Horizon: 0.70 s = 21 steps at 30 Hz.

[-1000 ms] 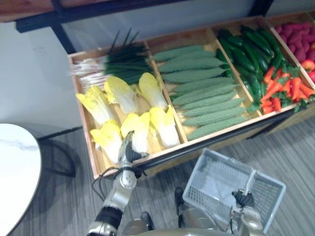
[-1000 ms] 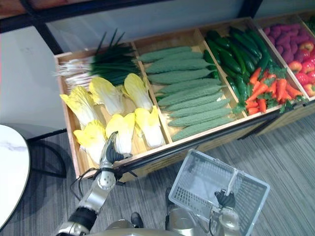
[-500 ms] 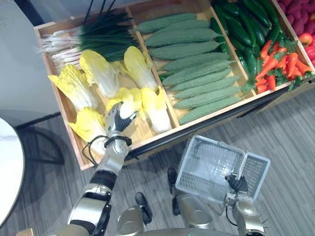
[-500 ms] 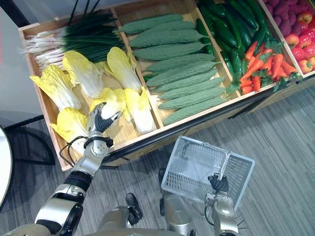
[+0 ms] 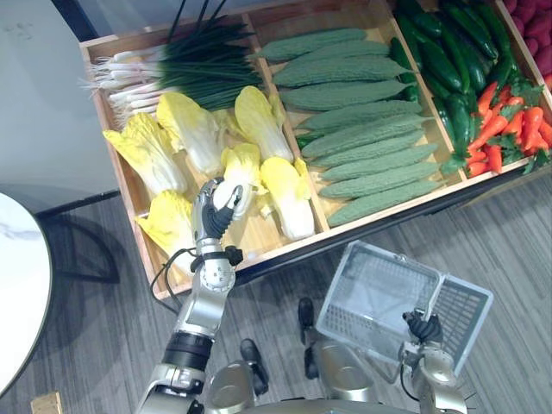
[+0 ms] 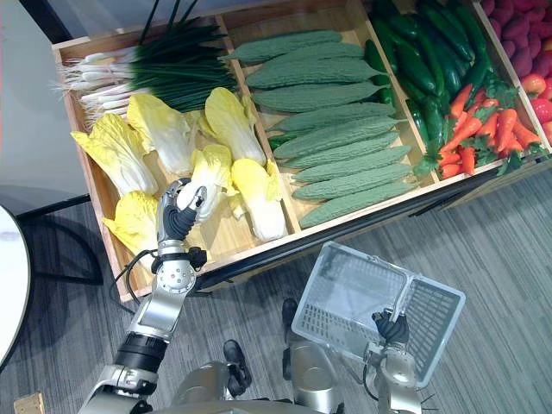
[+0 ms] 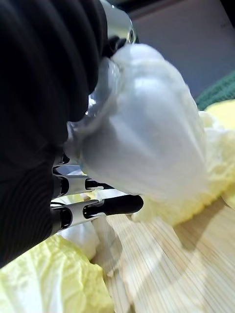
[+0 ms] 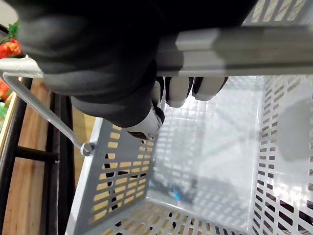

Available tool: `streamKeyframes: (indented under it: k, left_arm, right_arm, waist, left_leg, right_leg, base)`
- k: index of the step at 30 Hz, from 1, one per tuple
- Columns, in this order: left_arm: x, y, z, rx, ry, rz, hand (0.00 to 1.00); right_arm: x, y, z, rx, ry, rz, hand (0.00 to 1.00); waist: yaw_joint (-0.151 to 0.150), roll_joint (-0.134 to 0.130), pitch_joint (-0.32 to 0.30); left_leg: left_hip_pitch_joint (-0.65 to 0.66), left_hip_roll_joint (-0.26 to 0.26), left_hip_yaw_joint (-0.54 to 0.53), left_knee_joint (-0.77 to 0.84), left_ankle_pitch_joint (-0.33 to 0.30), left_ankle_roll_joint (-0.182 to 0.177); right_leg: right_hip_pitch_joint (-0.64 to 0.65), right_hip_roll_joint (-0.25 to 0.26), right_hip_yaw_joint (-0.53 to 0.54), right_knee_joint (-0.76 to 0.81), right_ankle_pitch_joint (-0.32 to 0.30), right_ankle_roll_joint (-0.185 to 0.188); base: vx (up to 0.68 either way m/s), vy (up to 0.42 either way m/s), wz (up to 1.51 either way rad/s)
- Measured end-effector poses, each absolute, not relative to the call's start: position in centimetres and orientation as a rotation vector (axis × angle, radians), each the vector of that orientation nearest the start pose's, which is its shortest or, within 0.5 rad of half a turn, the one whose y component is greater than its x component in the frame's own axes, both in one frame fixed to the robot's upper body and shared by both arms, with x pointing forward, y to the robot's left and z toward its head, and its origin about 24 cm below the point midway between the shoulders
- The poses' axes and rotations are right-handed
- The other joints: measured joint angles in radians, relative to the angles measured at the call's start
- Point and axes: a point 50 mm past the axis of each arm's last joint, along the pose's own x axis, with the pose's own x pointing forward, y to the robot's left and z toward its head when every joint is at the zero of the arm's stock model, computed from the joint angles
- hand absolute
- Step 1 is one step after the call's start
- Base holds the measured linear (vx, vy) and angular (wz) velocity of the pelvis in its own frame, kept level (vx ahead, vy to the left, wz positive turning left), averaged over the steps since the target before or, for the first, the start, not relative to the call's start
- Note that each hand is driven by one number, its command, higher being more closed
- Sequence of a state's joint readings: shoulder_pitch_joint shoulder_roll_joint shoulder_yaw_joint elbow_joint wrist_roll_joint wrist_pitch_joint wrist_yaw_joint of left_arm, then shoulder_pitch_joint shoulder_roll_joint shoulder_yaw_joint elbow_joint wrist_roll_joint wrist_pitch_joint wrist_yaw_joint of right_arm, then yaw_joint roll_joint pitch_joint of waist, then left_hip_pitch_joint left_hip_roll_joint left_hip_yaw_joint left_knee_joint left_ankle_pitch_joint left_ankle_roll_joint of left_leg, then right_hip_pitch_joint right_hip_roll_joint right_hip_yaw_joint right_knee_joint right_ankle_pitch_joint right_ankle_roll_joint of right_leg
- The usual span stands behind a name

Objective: Pick vegetable in the basket

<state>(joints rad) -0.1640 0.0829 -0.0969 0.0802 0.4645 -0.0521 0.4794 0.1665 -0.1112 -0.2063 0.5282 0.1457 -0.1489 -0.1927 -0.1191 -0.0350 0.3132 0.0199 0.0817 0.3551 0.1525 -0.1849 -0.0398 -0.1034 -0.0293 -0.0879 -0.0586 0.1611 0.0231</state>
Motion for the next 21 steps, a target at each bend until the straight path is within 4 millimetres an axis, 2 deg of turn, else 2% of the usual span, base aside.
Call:
streamKeyframes:
  k: [3,4,9,10,11,13,14,15,16,17,18,19,20,21]
  left_arm:
    - [27.2,14.1,8.3,0.479,-0.318,0.32,1.0]
    - [26.1,12.7,8.9,0.413,-0.375,0.261,1.0]
    - [25.8,12.0,9.0,0.383,-0.394,0.229,1.0]
    - [25.7,12.0,9.3,0.377,-0.406,0.23,1.0]
    - [25.4,12.1,9.8,0.357,-0.425,0.239,1.0]
    - [25.0,12.4,10.2,0.333,-0.441,0.253,1.0]
    - [24.6,12.4,10.5,0.317,-0.462,0.254,1.0]
    - [24.3,11.9,11.0,0.302,-0.495,0.237,1.0]
    - [24.2,11.6,11.3,0.295,-0.514,0.225,1.0]
    - [24.0,11.2,11.7,0.285,-0.542,0.207,1.0]
    - [23.9,11.2,11.8,0.281,-0.548,0.209,1.0]
    - [23.9,11.1,11.8,0.281,-0.551,0.204,1.0]
    - [23.9,11.2,11.9,0.274,-0.553,0.207,1.0]
    - [23.7,11.5,12.1,0.255,-0.559,0.22,1.0]
  right_arm:
    - [15.7,-24.6,-8.4,0.005,0.514,-0.514,1.0]
    - [15.0,-24.6,-8.7,0.005,0.535,-0.522,1.0]
    - [14.7,-24.7,-8.8,0.005,0.541,-0.529,1.0]
    - [14.8,-24.7,-8.8,0.005,0.536,-0.528,1.0]
    - [15.4,-24.5,-8.5,0.003,0.521,-0.526,1.0]
    - [16.2,-24.4,-7.9,-0.006,0.489,-0.518,1.0]
    - [16.7,-24.2,-7.5,-0.013,0.465,-0.493,1.0]
    - [17.2,-23.9,-7.0,-0.015,0.441,-0.473,1.0]
    - [17.3,-23.6,-6.8,-0.011,0.43,-0.469,1.0]
    - [17.6,-23.1,-6.7,0.003,0.417,-0.461,1.0]
    - [17.9,-22.7,-6.2,0.006,0.393,-0.453,1.0]
    - [18.2,-22.6,-5.4,0.008,0.354,-0.456,1.0]
    - [18.3,-22.7,-5.1,0.002,0.338,-0.457,1.0]
    - [18.7,-22.6,-4.5,0.002,0.31,-0.462,1.0]
  waist:
    - [0.003,0.018,-0.01]
    - [0.023,0.052,-0.032]
    - [0.026,0.053,-0.044]
    - [0.025,0.053,-0.044]
    - [0.034,0.047,-0.045]
    - [0.058,0.048,-0.046]
    - [0.062,0.059,-0.053]
    - [0.056,0.071,-0.06]
    - [0.054,0.071,-0.06]
    - [0.057,0.047,-0.061]
    - [0.055,0.035,-0.06]
    - [0.05,0.029,-0.063]
    - [0.051,0.029,-0.061]
    - [0.052,0.029,-0.061]
  left_leg:
    - [0.01,-0.004,-0.013,-0.019,-0.002,0.003]
    - [0.024,-0.008,-0.044,-0.036,0.0,0.003]
    - [0.021,-0.01,-0.053,-0.025,-0.001,0.005]
    - [-0.009,-0.005,-0.086,0.046,-0.023,0.01]
    - [-0.061,-0.006,-0.139,0.158,-0.043,0.018]
    - [-0.1,-0.001,-0.237,0.257,-0.078,0.014]
    - [-0.088,0.006,-0.283,0.27,-0.118,0.007]
    - [-0.083,0.015,-0.284,0.258,-0.162,0.014]
    - [-0.08,0.022,-0.269,0.241,-0.178,0.02]
    - [-0.078,0.012,-0.216,0.227,-0.179,0.023]
    - [-0.08,0.007,-0.177,0.23,-0.181,0.029]
    - [-0.081,0.01,-0.104,0.24,-0.182,0.035]
    - [-0.077,0.013,-0.067,0.238,-0.178,0.042]
    - [-0.056,0.027,0.013,0.226,-0.174,0.052]
  right_leg:
    - [0.014,-0.002,-0.008,0.002,-0.009,0.001]
    - [0.034,-0.004,-0.032,0.002,-0.024,0.003]
    - [0.037,-0.005,-0.039,0.004,-0.033,0.01]
    - [0.027,-0.001,-0.039,0.019,-0.044,0.013]
    - [0.005,0.004,-0.004,0.039,-0.042,0.011]
    - [-0.001,0.01,0.051,0.045,-0.033,0.004]
    - [-0.006,0.037,0.095,0.045,-0.026,0.008]
    - [-0.027,0.061,0.126,0.043,-0.014,0.014]
    - [-0.04,0.066,0.143,0.042,-0.007,0.019]
    - [-0.075,0.065,0.194,0.041,0.016,0.028]
    - [-0.092,0.065,0.229,0.034,0.03,0.037]
    - [-0.111,0.059,0.217,0.024,0.03,0.024]
    - [-0.123,0.048,0.16,0.03,0.005,-0.004]
    - [-0.154,0.007,-0.041,0.081,-0.047,-0.071]
  base:
    - [-0.01,0.015,0.17]
    - [0.04,0.005,0.36]
    - [0.02,0.003,0.11]
    - [0.02,-0.005,-0.19]
    - [0.0,-0.015,-0.41]
    - [-0.05,0.021,-0.95]
    - [-0.07,0.088,-1.27]
    - [-0.07,0.084,-1.08]
    - [-0.07,0.104,-0.99]
    - [-0.07,0.071,-1.05]
    - [-0.1,0.085,-1.41]
    - [-0.08,0.062,-1.27]
    - [-0.09,0.072,-1.6]
    - [-0.07,0.083,-1.88]
